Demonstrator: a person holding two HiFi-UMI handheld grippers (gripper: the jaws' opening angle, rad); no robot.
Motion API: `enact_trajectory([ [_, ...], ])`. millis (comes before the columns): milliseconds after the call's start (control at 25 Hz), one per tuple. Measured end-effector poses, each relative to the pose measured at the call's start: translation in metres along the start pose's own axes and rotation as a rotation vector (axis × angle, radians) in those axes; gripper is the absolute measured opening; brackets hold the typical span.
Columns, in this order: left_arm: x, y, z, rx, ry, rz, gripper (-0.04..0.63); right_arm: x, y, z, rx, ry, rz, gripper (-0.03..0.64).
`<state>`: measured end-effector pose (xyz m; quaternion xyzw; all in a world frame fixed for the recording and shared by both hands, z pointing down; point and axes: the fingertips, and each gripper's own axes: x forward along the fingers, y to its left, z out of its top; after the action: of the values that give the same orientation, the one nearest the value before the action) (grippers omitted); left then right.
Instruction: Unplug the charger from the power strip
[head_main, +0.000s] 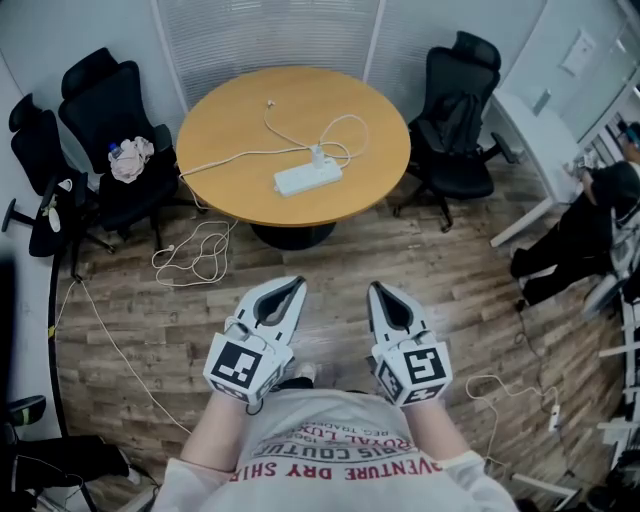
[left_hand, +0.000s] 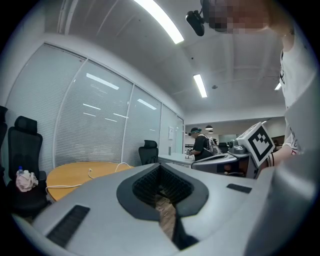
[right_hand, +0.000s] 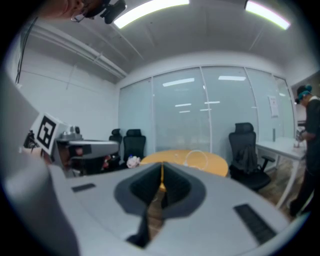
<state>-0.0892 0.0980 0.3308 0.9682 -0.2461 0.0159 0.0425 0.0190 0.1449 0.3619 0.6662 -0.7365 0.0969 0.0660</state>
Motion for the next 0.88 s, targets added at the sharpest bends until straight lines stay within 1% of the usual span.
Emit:
enact_trajectory([
  [120,0.012,0.025,0.0,-0.009,0.002,0.005,0.032,0.026,-0.004,0.003,0.007,0.005,-0.004,0.029],
  [240,0.021,0.041,-0.012,-0.018,0.015,0.01,0.032,0.049,-0.01,0.0,0.02,0.023,0.007,0.029],
  [320,0.031,0.053,-0.017,-0.022,0.032,0.027,0.034,0.066,-0.017,0.0,0.024,0.028,0.019,0.029],
  [440,0.048,0.07,-0.023,-0.028,0.029,0.054,0.032,0.092,-0.029,-0.001,0.024,0.033,0.047,0.029],
  [640,0.083,0.101,-0.027,-0.024,0.027,0.137,0.032,0.146,-0.057,0.002,0.017,0.033,0.121,0.029],
  [880,0.143,0.14,-0.017,-0.018,0.023,0.257,0.032,0.221,-0.101,0.027,0.0,0.024,0.243,0.029],
])
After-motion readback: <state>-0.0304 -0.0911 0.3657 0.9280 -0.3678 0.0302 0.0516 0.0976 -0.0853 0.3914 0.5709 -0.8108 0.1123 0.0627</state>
